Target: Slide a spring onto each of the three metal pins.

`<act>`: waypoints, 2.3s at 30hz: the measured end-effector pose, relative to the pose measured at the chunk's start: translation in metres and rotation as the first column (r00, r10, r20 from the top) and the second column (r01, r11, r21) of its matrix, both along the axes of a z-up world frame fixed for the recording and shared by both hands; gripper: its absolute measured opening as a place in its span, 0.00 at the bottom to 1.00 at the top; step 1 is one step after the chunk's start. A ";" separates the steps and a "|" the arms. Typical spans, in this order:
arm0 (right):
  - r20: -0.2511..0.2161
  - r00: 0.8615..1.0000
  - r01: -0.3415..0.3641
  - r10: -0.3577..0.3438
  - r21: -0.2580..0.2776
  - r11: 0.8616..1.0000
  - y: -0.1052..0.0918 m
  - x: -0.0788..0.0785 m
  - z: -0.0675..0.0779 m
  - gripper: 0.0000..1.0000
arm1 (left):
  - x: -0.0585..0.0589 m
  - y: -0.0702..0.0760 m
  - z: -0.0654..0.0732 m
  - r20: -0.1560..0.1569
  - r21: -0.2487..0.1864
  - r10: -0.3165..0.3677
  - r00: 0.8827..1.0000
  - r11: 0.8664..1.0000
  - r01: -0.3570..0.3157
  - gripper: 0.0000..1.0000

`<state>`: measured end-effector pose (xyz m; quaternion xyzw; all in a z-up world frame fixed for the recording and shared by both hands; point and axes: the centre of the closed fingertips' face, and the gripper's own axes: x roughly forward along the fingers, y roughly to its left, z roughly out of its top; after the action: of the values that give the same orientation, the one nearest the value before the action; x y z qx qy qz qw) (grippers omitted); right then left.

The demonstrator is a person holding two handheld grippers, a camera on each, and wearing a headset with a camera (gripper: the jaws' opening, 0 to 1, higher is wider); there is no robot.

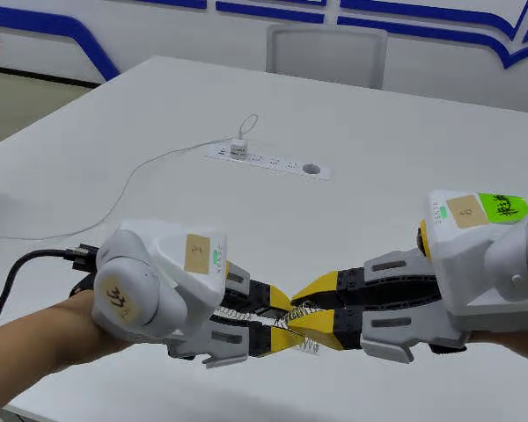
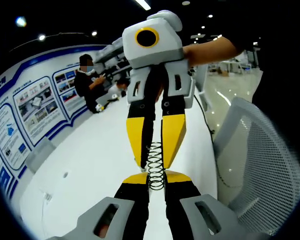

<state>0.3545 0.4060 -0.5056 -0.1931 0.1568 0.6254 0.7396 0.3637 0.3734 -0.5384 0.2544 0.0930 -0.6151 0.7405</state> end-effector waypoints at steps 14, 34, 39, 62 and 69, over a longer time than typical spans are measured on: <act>0.003 1.000 0.028 -0.028 0.048 0.998 0.009 0.004 0.009 0.11 | 0.002 -0.003 0.006 -0.030 -0.057 0.029 0.999 0.998 -0.031 0.11; 0.008 0.996 0.083 -0.084 0.055 0.995 0.005 0.019 0.015 0.11 | 0.009 0.003 0.005 -0.102 -0.100 0.102 0.990 0.989 -0.112 0.29; 0.005 0.993 0.117 -0.118 0.070 0.991 -0.001 0.027 0.018 0.11 | 0.014 0.006 0.007 -0.108 -0.116 0.129 0.986 0.983 -0.142 0.38; 0.020 0.954 0.298 -0.300 0.064 0.952 -0.041 0.064 0.011 0.11 | 0.022 0.038 -0.004 -0.166 -0.120 0.252 0.954 0.955 -0.273 0.63; -0.011 0.921 0.389 -0.389 0.069 0.919 -0.064 0.077 0.001 0.11 | 0.029 0.046 0.000 -0.166 -0.157 0.289 0.943 0.936 -0.315 0.70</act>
<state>0.4319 0.3420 -0.5045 -0.1332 0.1688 0.4708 0.8556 0.3926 0.4194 -0.5380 0.1247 0.1265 -0.5160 0.8379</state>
